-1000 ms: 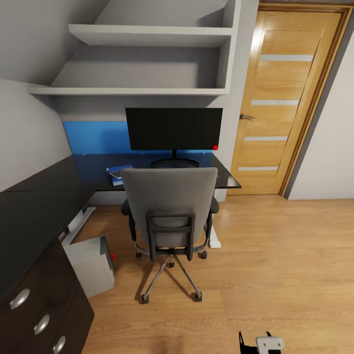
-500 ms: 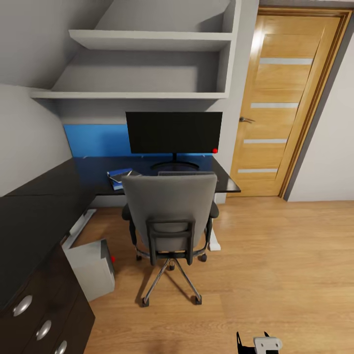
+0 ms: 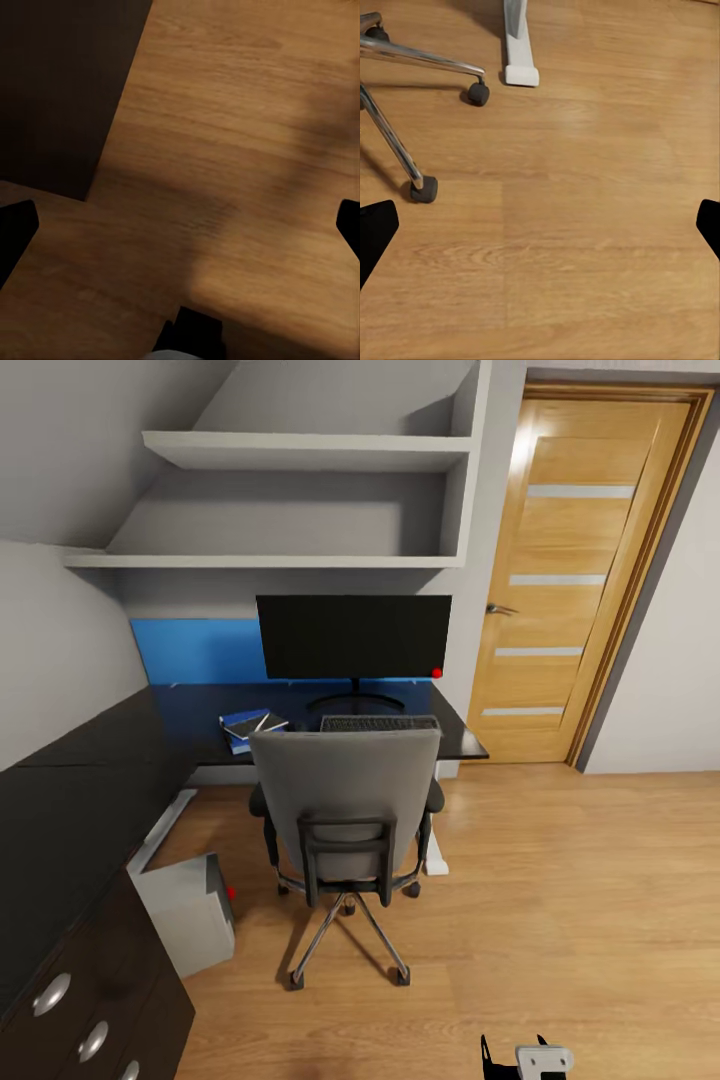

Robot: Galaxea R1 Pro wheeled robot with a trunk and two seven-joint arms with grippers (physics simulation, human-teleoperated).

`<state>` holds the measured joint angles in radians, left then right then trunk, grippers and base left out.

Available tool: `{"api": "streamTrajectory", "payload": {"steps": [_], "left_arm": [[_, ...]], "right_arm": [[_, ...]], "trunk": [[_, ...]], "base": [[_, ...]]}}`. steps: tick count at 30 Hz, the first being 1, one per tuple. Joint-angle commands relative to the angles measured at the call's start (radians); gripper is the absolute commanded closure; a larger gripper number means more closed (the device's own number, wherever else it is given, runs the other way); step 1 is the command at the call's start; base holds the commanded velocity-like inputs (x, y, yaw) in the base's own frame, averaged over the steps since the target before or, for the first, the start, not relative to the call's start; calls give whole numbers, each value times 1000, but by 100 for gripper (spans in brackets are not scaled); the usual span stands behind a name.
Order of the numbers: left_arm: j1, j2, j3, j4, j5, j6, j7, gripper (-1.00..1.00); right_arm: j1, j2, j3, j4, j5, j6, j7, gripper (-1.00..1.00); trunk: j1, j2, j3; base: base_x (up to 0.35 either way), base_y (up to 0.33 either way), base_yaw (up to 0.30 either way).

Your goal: In the bedroom, organize the workspace by keeping the computer under the desk, ensuring the monitor is on the desk, placing the keyboard on the desk next to the monitor, placing the mouse on the desk next to the keyboard, moving the folder from the swivel chair onto the desk next to the mouse, stacking the notebook on top of the folder with the pen on top of the notebook, and positioning the swivel chair next to the desk.

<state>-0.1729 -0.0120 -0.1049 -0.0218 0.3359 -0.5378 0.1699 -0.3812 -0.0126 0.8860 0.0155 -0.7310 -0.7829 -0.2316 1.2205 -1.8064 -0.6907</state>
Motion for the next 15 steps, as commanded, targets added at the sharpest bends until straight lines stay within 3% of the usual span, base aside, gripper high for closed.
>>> {"api": "streamTrajectory", "payload": {"steps": [1,15], "left_arm": [[0,0,-9,0,3,-2,7,-100],[0,-2,-9,0,2,0,8,-100]], "right_arm": [[-1,0,8,2,3,-1,-9,-100],[-1,0,8,1,3,-1,-9,-100]], "trunk": [[-4,7,2],[-58,105,46]], "base": [[0,0,0],[0,0,0]]}}
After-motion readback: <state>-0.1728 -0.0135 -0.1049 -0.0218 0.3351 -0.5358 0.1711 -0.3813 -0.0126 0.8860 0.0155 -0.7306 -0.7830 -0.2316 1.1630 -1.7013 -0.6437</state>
